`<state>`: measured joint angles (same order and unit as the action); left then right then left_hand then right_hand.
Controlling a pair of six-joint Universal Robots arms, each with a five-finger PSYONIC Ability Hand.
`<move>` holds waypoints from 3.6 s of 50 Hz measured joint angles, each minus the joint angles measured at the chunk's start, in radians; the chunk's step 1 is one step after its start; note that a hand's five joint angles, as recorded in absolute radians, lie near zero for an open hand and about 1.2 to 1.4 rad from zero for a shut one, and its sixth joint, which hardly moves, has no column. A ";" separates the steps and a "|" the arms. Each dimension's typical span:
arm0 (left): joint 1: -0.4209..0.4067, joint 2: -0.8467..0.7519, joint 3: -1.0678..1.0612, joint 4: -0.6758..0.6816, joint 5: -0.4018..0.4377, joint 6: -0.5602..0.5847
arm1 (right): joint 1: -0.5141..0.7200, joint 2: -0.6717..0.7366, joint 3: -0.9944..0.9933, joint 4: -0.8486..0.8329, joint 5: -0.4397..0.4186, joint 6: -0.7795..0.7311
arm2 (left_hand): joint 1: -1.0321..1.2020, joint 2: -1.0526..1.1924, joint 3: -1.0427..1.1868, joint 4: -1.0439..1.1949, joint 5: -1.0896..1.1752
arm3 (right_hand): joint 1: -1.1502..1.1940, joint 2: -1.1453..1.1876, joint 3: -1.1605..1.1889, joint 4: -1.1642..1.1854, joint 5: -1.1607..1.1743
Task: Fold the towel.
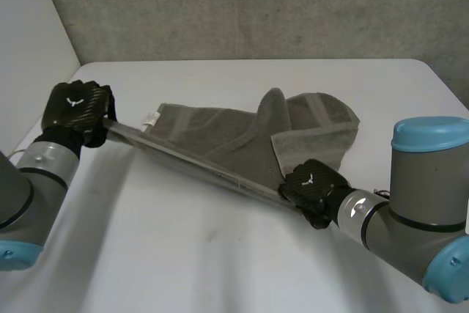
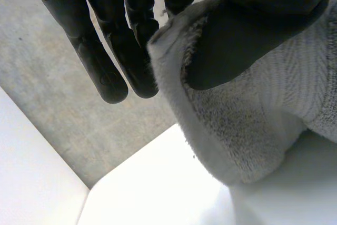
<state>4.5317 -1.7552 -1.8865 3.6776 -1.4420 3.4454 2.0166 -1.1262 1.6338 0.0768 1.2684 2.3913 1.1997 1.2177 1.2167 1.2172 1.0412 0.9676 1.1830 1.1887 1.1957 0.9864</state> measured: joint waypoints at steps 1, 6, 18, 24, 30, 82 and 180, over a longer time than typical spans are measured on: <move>0.004 0.018 -0.011 -0.002 0.004 0.000 | 0.000 -0.003 0.009 0.008 -0.001 0.012 | 0.000 0.000 0.000 0.000 0.000 | 0.000 0.000 0.000 0.000 0.000; 0.027 0.108 -0.068 -0.010 0.040 -0.001 | 0.007 -0.028 0.053 0.082 -0.024 0.058 | 0.000 0.000 0.000 0.000 0.000 | 0.000 -0.022 -0.028 -0.037 -0.003; 0.079 0.214 -0.186 -0.009 0.137 0.004 | 0.055 -0.083 0.029 0.202 -0.118 0.078 | 0.004 0.000 0.000 0.000 0.000 | -0.659 -0.837 -0.858 -0.872 -0.836; 0.094 0.216 -0.218 -0.011 0.140 0.010 | 0.052 -0.085 -0.112 0.197 -0.073 0.070 | 0.004 0.000 0.000 0.000 0.000 | -0.699 -0.869 -0.900 -0.906 -0.876; 0.100 0.235 -0.241 -0.022 0.139 0.018 | 0.056 -0.019 -0.275 0.193 -0.047 0.059 | 0.004 0.000 0.000 0.000 0.000 | -0.697 -0.867 -0.895 -0.902 -0.868; 0.099 0.320 -0.301 -0.029 0.138 0.018 | 0.063 0.460 -0.763 0.206 0.014 -0.194 | 0.004 0.000 0.000 0.000 0.000 | -0.012 -0.025 -0.027 -0.027 -0.038; -0.064 -0.419 0.511 -0.098 -0.013 -0.111 | -0.154 0.138 -0.381 -0.284 0.115 0.039 | 0.006 0.000 0.000 0.000 0.000 | -0.009 -0.004 0.000 -0.001 0.000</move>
<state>4.4672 -2.1742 -1.3755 3.5799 -1.4550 3.3347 1.8622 -0.9886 1.2530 -0.2068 1.3834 2.4307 1.2056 1.2178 1.2169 1.2176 1.0411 0.9583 1.1786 1.1885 1.1949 0.9863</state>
